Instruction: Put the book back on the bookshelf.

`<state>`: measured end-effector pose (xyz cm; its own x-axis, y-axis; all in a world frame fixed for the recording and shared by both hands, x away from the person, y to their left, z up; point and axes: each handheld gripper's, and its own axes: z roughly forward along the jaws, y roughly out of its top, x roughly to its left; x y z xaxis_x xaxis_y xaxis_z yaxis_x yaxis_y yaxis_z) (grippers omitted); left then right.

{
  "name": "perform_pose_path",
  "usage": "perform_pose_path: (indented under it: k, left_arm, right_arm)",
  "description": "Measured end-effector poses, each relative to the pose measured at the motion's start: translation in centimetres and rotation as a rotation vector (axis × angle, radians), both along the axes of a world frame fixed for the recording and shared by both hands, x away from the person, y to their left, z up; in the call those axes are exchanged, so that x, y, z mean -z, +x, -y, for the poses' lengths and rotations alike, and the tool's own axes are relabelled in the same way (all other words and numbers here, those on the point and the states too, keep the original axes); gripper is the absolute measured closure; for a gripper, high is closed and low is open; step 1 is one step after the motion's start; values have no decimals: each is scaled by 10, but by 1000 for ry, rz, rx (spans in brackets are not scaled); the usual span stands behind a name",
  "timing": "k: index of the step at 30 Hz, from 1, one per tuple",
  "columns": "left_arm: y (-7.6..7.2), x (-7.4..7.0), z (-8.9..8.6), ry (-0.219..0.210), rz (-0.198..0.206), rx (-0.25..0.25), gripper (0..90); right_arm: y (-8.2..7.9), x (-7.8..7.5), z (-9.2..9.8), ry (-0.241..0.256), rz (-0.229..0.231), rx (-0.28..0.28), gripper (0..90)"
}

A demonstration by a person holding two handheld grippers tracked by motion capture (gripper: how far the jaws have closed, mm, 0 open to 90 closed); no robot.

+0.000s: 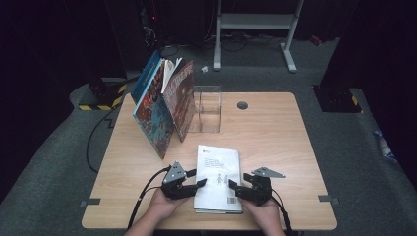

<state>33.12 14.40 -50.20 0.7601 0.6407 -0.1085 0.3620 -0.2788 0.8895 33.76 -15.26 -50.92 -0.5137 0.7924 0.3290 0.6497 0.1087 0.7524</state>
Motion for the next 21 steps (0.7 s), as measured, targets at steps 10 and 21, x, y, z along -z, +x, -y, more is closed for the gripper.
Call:
perform_pose_path:
  k: [10, 21]
  left_arm:
    - [-7, -5, 2, -6, 74, 26, 478]
    - [-16, -11, 4, -6, 173, 30, 484]
  right_arm:
    - [14, 4, 2, 81, -97, -44, 192]
    - [19, 8, 4, 160, -155, -66, 121]
